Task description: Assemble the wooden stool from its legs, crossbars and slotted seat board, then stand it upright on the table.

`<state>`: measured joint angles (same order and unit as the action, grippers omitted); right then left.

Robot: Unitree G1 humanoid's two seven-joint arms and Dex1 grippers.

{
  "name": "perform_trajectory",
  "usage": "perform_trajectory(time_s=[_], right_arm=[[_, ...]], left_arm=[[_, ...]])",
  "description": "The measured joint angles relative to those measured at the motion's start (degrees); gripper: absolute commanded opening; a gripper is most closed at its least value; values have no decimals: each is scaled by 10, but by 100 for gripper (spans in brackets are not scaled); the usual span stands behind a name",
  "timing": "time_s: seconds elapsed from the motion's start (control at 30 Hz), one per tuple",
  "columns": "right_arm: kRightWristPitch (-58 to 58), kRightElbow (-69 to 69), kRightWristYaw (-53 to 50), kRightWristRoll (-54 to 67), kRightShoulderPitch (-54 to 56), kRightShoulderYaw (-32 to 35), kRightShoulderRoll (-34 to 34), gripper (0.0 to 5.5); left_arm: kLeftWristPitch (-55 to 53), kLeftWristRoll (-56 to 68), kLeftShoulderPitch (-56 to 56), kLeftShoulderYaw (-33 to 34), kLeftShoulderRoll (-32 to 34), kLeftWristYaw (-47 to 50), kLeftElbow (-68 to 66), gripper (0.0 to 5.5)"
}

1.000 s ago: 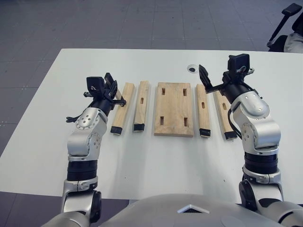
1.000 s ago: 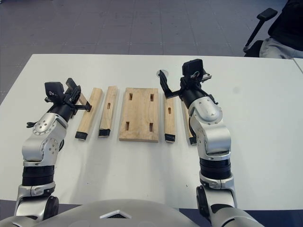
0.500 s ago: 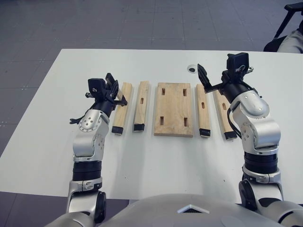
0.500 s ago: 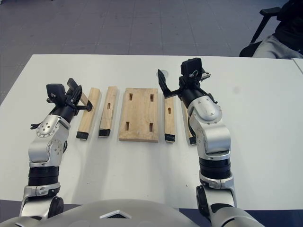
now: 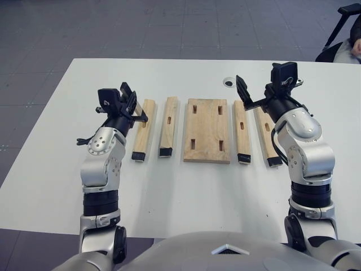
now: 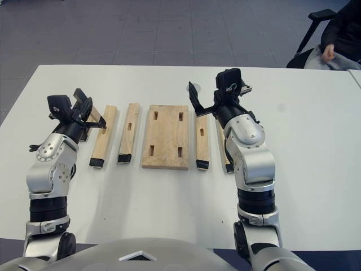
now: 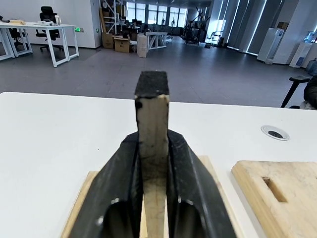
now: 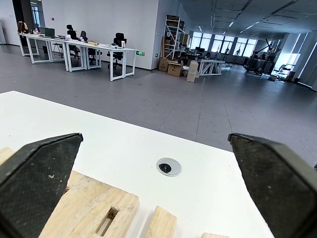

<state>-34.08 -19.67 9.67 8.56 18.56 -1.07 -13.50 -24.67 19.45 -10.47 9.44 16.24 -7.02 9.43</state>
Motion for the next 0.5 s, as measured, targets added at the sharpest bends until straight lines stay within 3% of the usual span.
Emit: perform_trajectory(time_s=[0.5], right_arm=[[0,0,-1,-4,0,0,3,550]], left_arm=[[1,-22,28,5,-7,0,-14,42]])
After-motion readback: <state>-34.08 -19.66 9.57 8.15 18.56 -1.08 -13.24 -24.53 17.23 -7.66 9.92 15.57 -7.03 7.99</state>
